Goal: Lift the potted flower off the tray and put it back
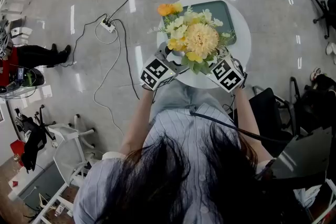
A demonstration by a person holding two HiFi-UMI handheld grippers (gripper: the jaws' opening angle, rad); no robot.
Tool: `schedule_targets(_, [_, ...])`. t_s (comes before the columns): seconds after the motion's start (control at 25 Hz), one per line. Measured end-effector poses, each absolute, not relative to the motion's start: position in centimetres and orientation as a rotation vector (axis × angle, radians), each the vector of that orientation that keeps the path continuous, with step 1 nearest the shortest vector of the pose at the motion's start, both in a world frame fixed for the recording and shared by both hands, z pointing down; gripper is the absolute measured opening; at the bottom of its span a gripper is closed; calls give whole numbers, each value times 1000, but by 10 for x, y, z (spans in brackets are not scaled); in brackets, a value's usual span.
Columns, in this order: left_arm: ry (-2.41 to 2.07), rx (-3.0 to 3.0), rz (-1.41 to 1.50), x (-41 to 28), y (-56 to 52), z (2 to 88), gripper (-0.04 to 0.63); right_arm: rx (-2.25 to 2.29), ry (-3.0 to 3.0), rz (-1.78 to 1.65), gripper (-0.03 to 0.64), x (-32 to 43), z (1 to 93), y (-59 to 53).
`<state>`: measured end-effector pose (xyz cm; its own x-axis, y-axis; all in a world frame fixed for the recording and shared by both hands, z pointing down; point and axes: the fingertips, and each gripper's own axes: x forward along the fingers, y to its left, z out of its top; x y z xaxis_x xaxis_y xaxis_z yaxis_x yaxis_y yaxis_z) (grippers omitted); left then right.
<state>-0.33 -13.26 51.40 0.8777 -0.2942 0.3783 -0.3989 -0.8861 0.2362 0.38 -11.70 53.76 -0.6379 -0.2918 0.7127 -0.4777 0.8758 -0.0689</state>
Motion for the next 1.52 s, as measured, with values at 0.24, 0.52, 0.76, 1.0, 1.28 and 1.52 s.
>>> schedule_targets(0.24, [-513,2737,489,-10,-155,523,388,548,-2288,286,357,-3,544,-142])
schedule_targets(0.52, [-483,2722,516,-18,-192,546,388,556,-2261,304,357,-10,566,-178])
schedule_targets(0.76, [-433,2720,574,-12,-216,575,388,592,-2238,346,357,-6,596,-201])
schedule_targets(1.0, [-385,2716,608,-4,-234,599,387,644,-2230,417,357,0,621,-218])
schedule_targets(1.28, [-357,2717,623,1,-242,614,387,689,-2221,420,357,8,637,-227])
schedule_targets(1.52, [-314,2738,675,-2,-242,618,388,730,-2238,450,357,4,640,-227])
